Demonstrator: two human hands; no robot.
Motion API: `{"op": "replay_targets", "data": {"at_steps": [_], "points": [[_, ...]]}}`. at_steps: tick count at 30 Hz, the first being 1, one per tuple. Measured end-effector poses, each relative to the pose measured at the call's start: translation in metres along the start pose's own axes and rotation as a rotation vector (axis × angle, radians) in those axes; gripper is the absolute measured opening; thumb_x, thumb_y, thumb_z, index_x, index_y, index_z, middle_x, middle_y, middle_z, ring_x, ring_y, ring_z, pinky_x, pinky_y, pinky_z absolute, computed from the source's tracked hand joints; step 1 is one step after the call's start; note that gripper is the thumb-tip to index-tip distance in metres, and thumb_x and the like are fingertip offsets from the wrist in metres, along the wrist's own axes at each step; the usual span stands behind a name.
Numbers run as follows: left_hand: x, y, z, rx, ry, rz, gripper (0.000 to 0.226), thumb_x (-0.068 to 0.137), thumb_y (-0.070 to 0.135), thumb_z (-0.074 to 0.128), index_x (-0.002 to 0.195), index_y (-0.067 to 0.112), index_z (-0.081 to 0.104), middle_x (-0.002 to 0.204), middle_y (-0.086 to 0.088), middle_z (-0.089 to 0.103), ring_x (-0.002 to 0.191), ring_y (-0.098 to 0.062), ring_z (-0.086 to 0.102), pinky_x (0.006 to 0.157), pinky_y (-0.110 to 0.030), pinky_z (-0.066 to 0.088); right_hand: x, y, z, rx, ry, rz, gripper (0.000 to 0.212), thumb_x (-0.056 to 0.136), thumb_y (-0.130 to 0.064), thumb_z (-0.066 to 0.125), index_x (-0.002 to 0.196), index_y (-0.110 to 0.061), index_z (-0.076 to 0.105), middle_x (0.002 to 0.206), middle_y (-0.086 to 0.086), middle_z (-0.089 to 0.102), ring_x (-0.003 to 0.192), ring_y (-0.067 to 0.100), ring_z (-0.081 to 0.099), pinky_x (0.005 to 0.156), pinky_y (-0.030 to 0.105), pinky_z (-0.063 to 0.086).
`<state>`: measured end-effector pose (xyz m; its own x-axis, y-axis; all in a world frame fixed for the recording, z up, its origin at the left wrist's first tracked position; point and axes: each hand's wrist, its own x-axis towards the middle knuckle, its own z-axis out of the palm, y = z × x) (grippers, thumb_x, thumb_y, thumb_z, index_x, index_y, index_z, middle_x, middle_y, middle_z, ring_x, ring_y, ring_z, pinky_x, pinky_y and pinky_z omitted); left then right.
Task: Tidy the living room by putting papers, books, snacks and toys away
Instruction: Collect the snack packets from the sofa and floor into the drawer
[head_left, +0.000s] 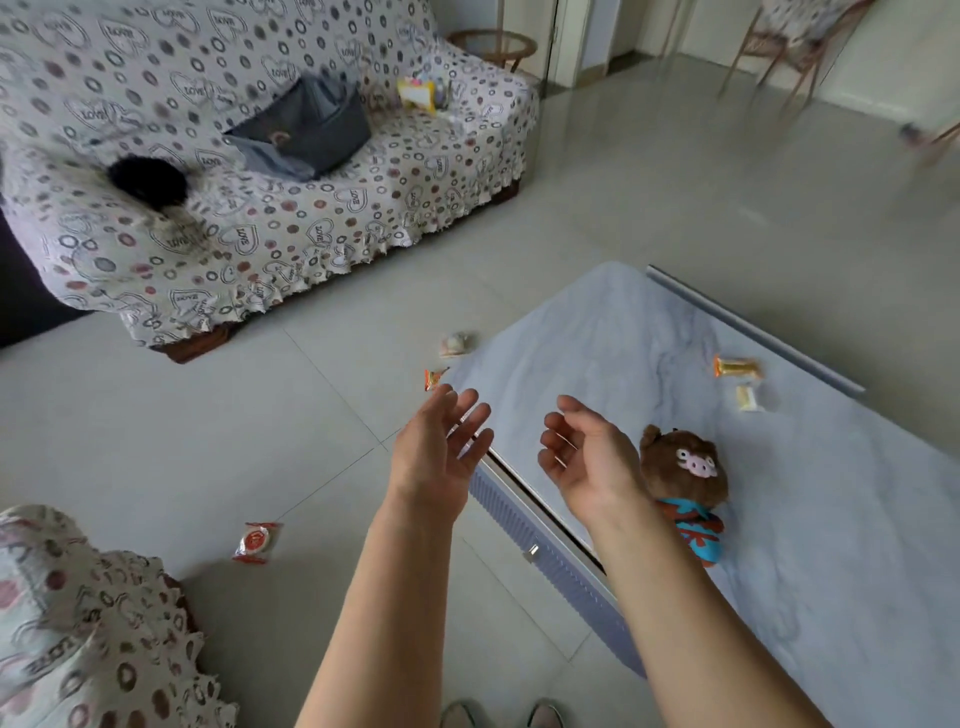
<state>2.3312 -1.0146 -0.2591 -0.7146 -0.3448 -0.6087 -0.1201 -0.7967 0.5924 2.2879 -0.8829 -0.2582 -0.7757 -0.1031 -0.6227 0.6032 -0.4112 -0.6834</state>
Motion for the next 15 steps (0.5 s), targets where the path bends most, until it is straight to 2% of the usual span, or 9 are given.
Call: {"op": "replay_targets", "data": {"at_steps": [3,6,11,15], "points": [[-0.018,0.030,0.008,-0.012,-0.036,0.064,0.010,0.098,0.016,0.049,0.098,0.017,0.059,0.094,-0.005,0.067,0.086,-0.021,0.065,0.094,-0.039,0.048,-0.018,-0.019,0.014,0.000,-0.047,-0.058,0.012,0.091,-0.010,0.054,0.092,-0.016,0.064,0.068,0.002,0.061,0.057,0.014,0.053,0.053,0.024,0.042],[-0.036,0.059,0.011,-0.027,-0.045,0.128,0.010,0.098,0.016,0.049,0.098,0.017,0.059,0.096,-0.005,0.067,0.087,-0.022,0.065,0.095,-0.040,0.048,-0.032,-0.034,0.027,-0.003,-0.098,-0.098,0.013,0.091,-0.008,0.053,0.090,-0.016,0.064,0.068,0.002,0.060,0.057,0.014,0.052,0.053,0.024,0.041],[-0.066,0.100,-0.001,-0.074,0.006,0.256,0.009,0.098,0.015,0.050,0.100,0.018,0.058,0.093,-0.004,0.067,0.083,-0.020,0.065,0.086,-0.039,0.051,-0.048,-0.051,0.058,-0.011,-0.185,-0.110,0.017,0.092,-0.006,0.049,0.091,-0.016,0.061,0.069,0.003,0.060,0.054,0.014,0.052,0.052,0.023,0.040],[-0.091,0.117,-0.018,-0.149,0.066,0.330,0.010,0.096,0.016,0.054,0.104,0.017,0.058,0.094,-0.004,0.067,0.084,-0.020,0.066,0.081,-0.041,0.056,-0.060,-0.053,0.085,-0.102,-0.329,-0.058,0.019,0.093,-0.006,0.047,0.089,-0.019,0.060,0.067,0.000,0.060,0.046,0.008,0.054,0.053,0.022,0.039]]}}
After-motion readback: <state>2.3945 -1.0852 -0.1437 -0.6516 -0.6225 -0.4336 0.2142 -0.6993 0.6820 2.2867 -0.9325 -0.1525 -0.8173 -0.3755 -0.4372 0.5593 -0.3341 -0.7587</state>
